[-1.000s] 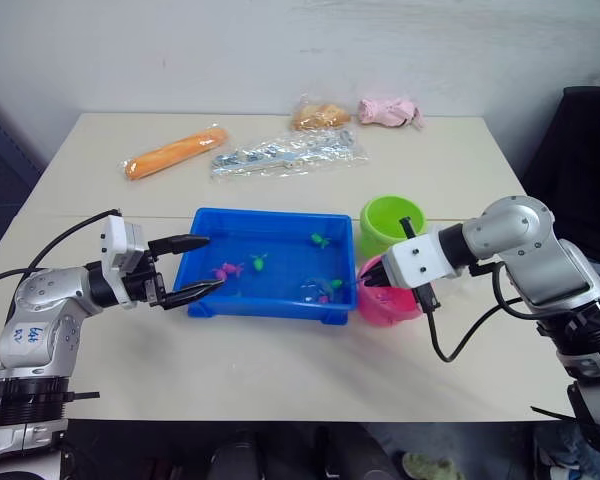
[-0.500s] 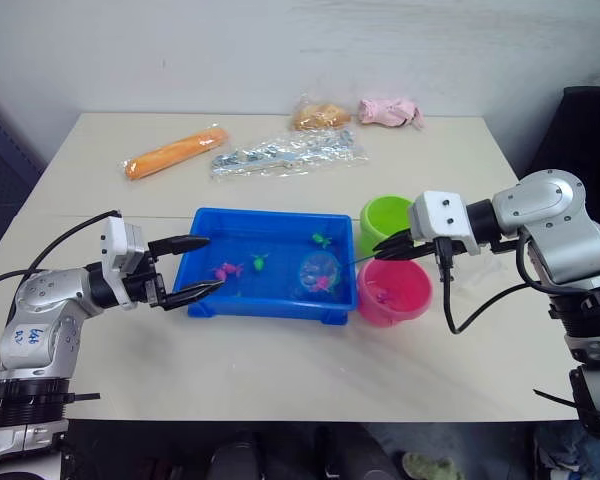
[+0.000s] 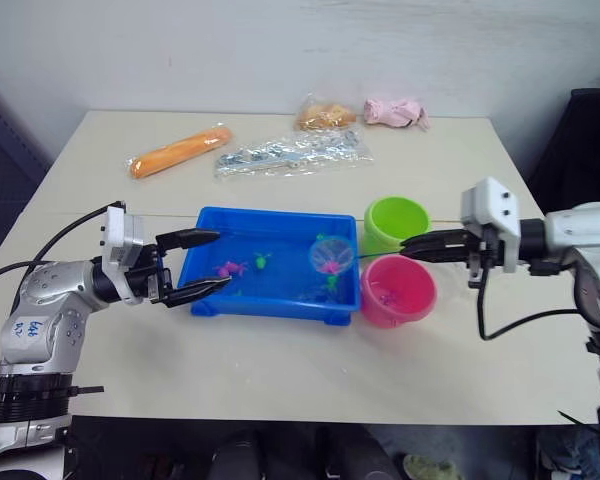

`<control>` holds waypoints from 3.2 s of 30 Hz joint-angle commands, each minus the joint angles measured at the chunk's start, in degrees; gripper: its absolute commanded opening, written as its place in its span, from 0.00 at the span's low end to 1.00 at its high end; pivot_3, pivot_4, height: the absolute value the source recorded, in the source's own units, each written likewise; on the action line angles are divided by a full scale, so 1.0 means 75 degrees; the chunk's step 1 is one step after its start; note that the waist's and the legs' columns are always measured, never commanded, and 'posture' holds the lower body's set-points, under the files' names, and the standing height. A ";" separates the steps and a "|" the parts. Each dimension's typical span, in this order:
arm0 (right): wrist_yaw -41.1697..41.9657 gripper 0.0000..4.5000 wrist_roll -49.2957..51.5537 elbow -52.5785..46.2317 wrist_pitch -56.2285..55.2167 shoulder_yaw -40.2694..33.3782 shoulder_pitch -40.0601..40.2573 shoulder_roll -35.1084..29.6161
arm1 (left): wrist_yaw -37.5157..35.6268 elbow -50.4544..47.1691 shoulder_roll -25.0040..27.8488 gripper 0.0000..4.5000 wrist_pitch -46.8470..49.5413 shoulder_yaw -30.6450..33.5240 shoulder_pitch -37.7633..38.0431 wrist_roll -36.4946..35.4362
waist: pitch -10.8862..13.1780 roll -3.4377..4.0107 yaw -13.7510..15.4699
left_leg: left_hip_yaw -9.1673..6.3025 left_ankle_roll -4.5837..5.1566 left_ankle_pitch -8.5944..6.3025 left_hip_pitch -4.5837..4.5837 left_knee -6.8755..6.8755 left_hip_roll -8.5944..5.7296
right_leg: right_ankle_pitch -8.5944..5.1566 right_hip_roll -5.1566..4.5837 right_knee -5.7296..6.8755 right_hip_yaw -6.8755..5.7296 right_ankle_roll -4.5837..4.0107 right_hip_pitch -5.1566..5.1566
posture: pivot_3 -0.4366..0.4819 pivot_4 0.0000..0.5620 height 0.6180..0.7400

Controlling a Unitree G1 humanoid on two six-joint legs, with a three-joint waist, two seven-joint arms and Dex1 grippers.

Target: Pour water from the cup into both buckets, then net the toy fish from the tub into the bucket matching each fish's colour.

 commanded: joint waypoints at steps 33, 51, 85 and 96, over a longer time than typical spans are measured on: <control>-0.3501 0.00 -0.4126 -0.0609 -0.9451 -0.3534 0.5937 0.1652 | -0.0103 0.0019 -0.0937 0.99 -0.0226 -0.0890 -0.0560 0.0075 | -0.0002 -0.0001 -0.0010 | 0.0014 -0.0015 0.0006 0.0016 -0.0002 -0.0002 | 0.0006 0.0025 -0.0012 0.0028 0.0013 0.0015 | 0.48 0.27 1.00; -0.8122 0.00 -0.9360 0.0584 -1.2789 -0.4351 0.5796 0.1389 | 0.0001 0.0126 -0.1189 0.99 -0.0417 -0.1067 -0.0706 0.0101 | -0.0002 0.0000 -0.0016 | 0.0025 -0.0021 0.0010 0.0029 0.0002 -0.0004 | 0.0006 0.0027 0.0001 0.0037 0.0012 0.0015 | 0.48 0.27 1.00; -0.9387 0.00 -0.9378 -0.0533 -1.1047 -0.3261 0.6841 0.0910 | 0.0200 -0.0189 -0.1334 0.99 -0.0206 -0.1210 -0.0615 0.0051 | -0.0007 0.0004 -0.0014 | 0.0044 -0.0027 0.0014 0.0041 -0.0002 -0.0004 | 0.0005 0.0037 0.0019 0.0066 0.0012 0.0010 | 0.48 0.27 1.00; -0.9495 0.00 -0.9444 -0.0701 -1.0661 -0.3231 0.6783 0.0830 | 0.0244 -0.0080 -0.1415 0.99 -0.0315 -0.1201 -0.0711 0.0099 | -0.0007 0.0004 -0.0029 | 0.0049 -0.0028 0.0015 0.0044 0.0002 -0.0004 | 0.0008 0.0039 0.0021 0.0073 0.0016 0.0011 | 0.48 0.27 1.00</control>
